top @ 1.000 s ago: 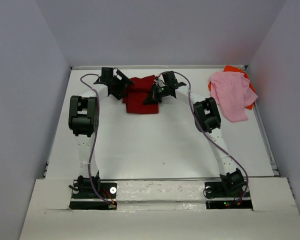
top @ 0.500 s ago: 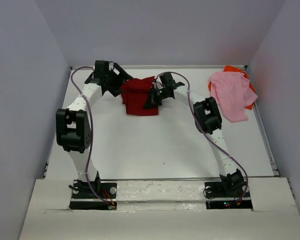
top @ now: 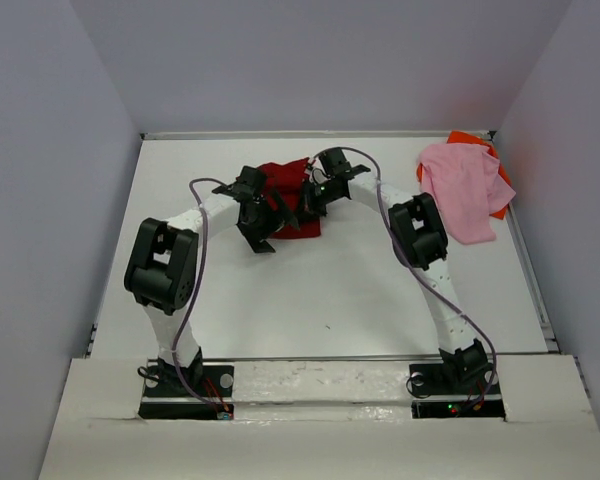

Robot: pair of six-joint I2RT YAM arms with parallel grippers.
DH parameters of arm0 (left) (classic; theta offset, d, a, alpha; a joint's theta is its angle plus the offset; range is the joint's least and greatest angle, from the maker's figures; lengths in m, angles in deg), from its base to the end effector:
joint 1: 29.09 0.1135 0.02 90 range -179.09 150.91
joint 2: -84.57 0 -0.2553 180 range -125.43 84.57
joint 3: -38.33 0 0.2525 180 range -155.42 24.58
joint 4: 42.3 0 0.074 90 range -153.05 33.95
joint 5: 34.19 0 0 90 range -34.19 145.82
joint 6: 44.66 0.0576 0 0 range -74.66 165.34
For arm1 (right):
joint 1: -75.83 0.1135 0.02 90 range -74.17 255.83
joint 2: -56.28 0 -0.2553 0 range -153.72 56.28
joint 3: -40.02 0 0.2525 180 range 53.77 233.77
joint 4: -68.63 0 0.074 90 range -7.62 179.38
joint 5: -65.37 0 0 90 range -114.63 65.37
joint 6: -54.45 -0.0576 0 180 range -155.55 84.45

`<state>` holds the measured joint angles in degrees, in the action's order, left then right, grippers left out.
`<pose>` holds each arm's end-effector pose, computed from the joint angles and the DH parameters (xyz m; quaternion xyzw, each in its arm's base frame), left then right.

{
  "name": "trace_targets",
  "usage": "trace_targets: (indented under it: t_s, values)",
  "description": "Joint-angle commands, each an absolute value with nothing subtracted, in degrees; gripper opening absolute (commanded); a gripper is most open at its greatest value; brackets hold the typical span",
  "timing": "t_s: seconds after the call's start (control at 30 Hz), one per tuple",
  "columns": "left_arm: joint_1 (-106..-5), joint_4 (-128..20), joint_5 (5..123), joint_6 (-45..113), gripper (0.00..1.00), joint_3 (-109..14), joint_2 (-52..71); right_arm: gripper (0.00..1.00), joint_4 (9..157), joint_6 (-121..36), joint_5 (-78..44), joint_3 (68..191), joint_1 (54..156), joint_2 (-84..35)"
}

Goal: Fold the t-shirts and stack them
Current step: Fold the long partially folded tshirt into a neat square

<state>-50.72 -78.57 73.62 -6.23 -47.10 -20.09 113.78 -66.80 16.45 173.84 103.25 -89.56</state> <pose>0.3616 -0.1623 0.1711 -0.1994 0.9233 -0.2934 0.1471 0.4636 0.2831 0.1056 -0.0691 0.9011 0.4230 0.0658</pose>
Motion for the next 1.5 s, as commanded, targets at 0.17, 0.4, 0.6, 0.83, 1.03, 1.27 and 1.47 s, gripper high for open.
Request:
trace_targets:
  t_s: [0.17,0.4,0.6,0.83,1.03,1.27,1.47]
  values:
    - [-52.12,-79.16,71.64,-8.09,0.99,-46.26,-12.46,0.0,123.68,-61.48,8.69,162.15,103.95,-81.27]
    - [-52.2,-79.95,70.85,-9.76,0.99,-44.41,-5.0,0.0,126.15,-59.37,7.19,150.73,105.01,-73.8]
    - [-51.68,-83.29,69.97,-9.06,0.99,-46.43,-3.06,0.0,126.85,-60.16,6.75,139.65,108.43,-64.85]
    - [-50.97,-83.47,70.58,-9.33,0.99,-45.65,-1.12,0.0,126.41,-63.59,7.1,127.87,111.69,-55.61]
    - [-51.15,-81.72,72.69,-11.25,0.99,-41.52,1.6,0.0,125.8,-64.64,6.49,125.22,112.39,-52.35]
    - [-54.57,-80.93,74.97,-14.94,0.99,-38.54,4.32,0.0,125.53,-64.73,6.4,127.59,112.39,-54.1]
    - [-56.78,-67.15,79.53,-22.93,0.93,-26.0,10.29,0.0,125.36,-65.08,6.75,129.36,112.92,-55.34]
